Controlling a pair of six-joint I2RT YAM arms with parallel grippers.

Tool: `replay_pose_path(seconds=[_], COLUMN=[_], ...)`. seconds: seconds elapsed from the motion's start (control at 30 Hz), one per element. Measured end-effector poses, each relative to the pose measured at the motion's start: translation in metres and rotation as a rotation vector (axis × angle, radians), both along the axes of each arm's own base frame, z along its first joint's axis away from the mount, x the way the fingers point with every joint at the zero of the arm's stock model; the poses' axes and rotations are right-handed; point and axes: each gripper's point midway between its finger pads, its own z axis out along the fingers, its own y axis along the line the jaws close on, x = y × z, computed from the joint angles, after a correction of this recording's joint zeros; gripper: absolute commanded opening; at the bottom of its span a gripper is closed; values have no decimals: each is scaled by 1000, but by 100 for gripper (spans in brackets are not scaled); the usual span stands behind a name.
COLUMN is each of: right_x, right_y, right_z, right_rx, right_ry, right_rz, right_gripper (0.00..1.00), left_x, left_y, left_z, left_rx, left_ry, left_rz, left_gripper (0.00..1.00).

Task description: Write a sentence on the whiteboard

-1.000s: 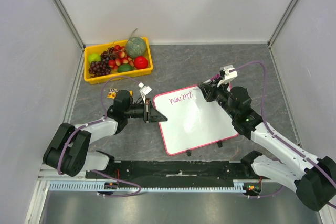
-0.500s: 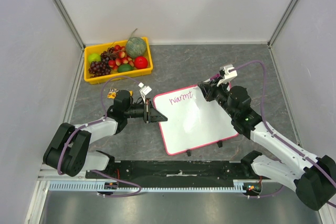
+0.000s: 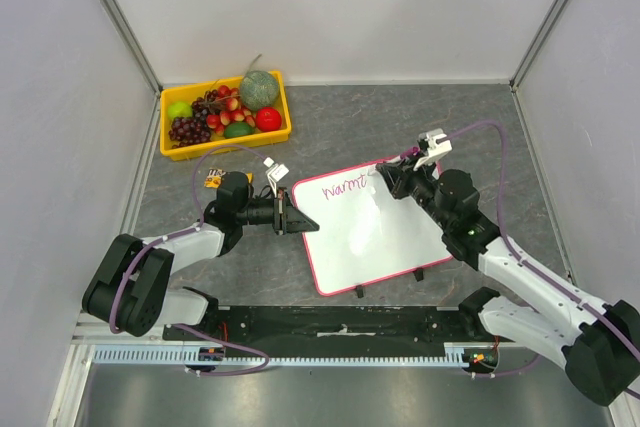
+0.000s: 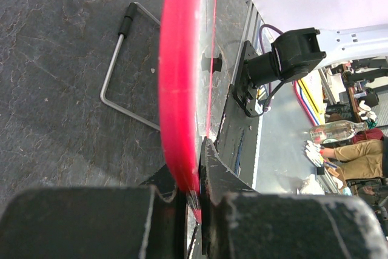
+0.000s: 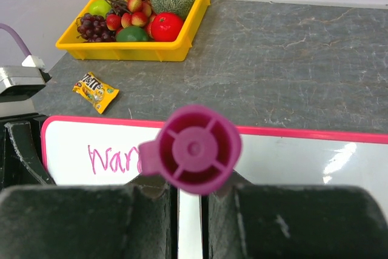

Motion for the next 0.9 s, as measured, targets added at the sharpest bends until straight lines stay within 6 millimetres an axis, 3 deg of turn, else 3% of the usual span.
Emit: replay_pose_path(seconds=[0.53,0.9], right_x=[-18,-14], right_y=[-3,0], right_z=[-15,-16], right_rx=[-18,-13], right_ry=[34,33], right_rz=[40,40], right_gripper=[0,0], left_x=[0,0], left_y=[0,0], left_z=[0,-1], left_rx=[0,3], left_ry=[0,4], left_rz=[0,3], left_gripper=[2,2])
